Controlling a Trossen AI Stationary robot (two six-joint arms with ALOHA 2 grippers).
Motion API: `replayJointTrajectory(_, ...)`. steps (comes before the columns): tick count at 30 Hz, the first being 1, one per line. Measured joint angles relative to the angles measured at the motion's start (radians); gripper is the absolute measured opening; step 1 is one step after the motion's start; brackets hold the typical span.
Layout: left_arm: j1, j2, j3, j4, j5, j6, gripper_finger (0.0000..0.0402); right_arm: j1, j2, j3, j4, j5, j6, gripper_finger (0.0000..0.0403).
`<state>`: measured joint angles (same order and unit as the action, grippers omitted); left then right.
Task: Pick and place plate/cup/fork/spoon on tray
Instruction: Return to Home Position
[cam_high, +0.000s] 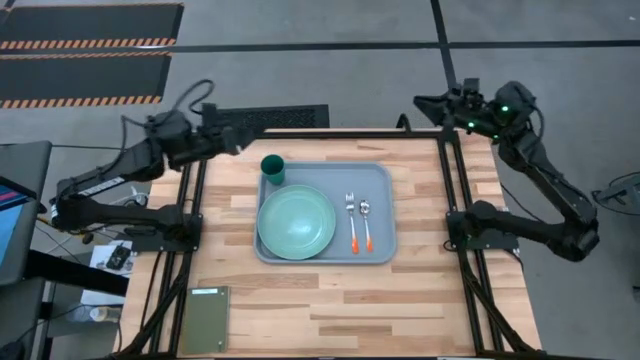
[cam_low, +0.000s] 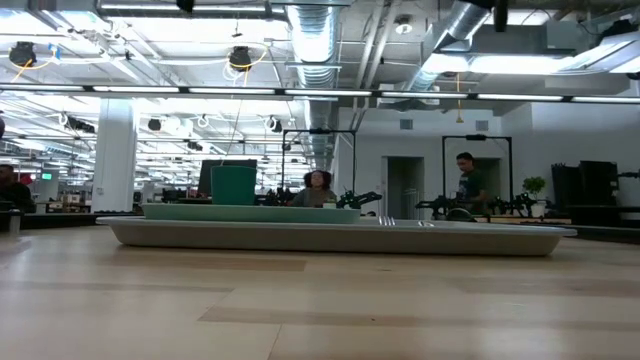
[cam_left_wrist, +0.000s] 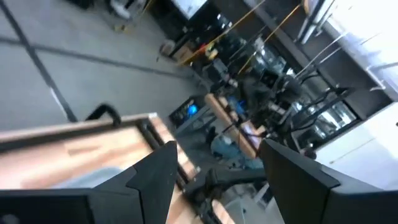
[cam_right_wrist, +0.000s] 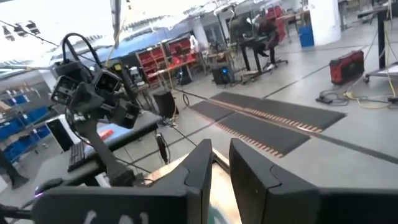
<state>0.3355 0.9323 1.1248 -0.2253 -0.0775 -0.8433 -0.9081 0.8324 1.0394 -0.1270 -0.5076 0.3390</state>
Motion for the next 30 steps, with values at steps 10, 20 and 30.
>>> replayJointTrajectory(10,0.001,-0.23,0.0,-0.217,-0.069,0.215,0.022,-0.149,-0.07,0.035,0.001,-0.038,-0.012,0.0082)
replayJointTrajectory(20,0.001,-0.359,-0.001,-0.454,-0.15,0.354,0.022,-0.235,-0.096,0.035,-0.19,-0.066,-0.092,0.0082)
replayJointTrajectory(30,0.0,-0.378,-0.283,-0.259,-0.141,0.394,0.022,-0.124,-0.081,-0.059,-0.142,-0.308,-0.077,0.0082)
